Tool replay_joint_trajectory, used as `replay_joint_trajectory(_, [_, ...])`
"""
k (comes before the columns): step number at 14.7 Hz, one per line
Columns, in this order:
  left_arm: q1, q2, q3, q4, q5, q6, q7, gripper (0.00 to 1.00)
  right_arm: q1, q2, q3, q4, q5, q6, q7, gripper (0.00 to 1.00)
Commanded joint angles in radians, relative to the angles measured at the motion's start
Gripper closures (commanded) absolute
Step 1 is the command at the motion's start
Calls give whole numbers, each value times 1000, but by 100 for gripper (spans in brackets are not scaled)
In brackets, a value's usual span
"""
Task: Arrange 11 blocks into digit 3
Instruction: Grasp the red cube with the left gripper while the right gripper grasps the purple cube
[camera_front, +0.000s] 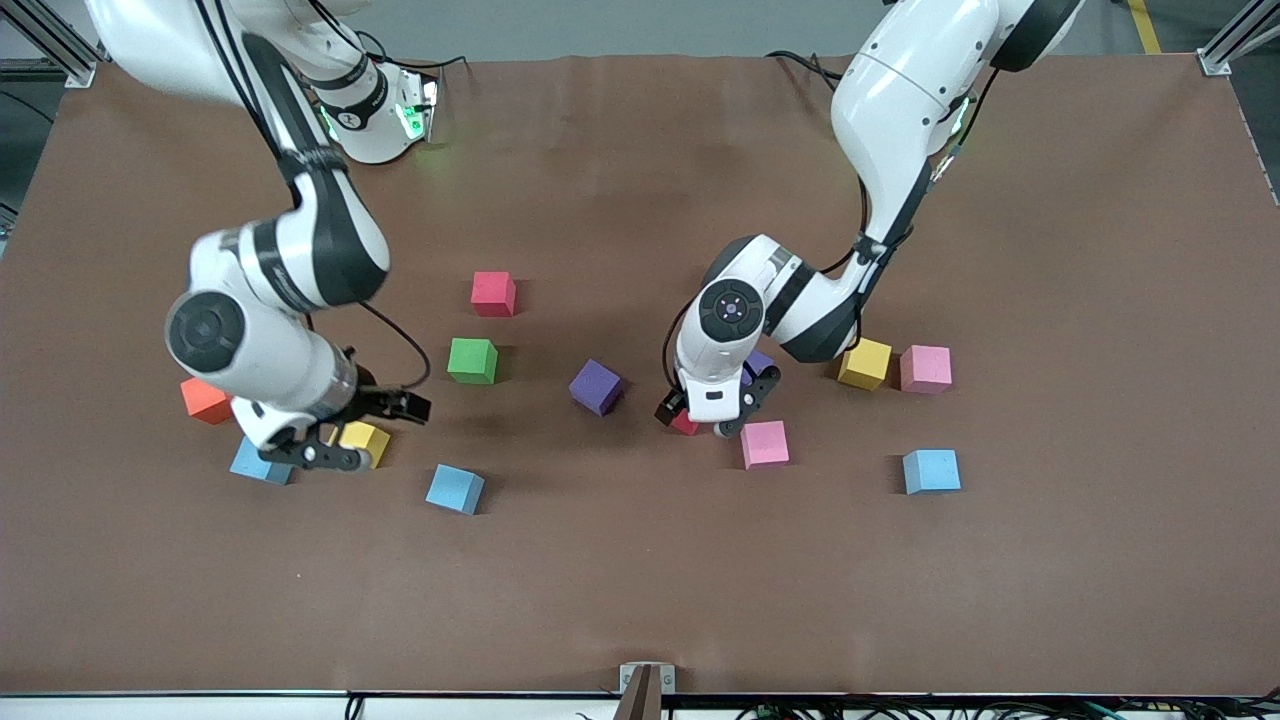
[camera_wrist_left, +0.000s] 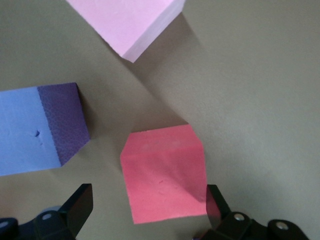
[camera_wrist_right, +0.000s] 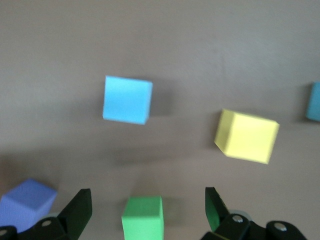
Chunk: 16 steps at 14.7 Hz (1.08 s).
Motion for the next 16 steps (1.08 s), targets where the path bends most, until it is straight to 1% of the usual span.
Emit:
replay_joint_trajectory(1, [-5, 33, 7, 22, 4, 38, -71, 0, 21, 117, -7, 111, 13, 14, 18, 0])
replay_joint_trajectory(2, [-6, 42, 7, 22, 4, 51, -73, 1, 32, 131, -7, 109, 13, 48, 24, 0])
replay_joint_trajectory(3, [-6, 47, 7, 22, 4, 55, -73, 5, 46, 137, -7, 109, 13, 76, 47, 0])
replay_joint_trajectory(4, [-5, 50, 7, 22, 6, 55, -66, 19, 64, 142, -7, 109, 10, 84, 87, 0])
replay_joint_trajectory(5, [-6, 50, 7, 22, 18, 55, -58, 42, 76, 146, -8, 109, 7, 84, 114, 0])
replay_joint_trajectory(7, [-8, 40, -2, 18, 78, 46, -56, 76, 99, 150, -7, 106, 19, 81, 151, 0])
replay_joint_trajectory(8, [-11, 30, -6, 15, 88, 34, -52, 86, 119, 148, -7, 105, 19, 73, 195, 0])
replay_joint_trajectory(10, [-40, -25, -28, -25, 95, -27, -12, 88, 168, 148, -7, 99, 19, 68, 289, 0])
replay_joint_trajectory(13, [-110, -146, -46, -171, 173, -34, 4, 87, 216, 148, -7, 83, 19, 68, 380, 0])
replay_joint_trajectory(16, [-114, -206, -131, -267, 203, -24, 14, 87, 222, 153, -7, 73, 19, 68, 398, 0])
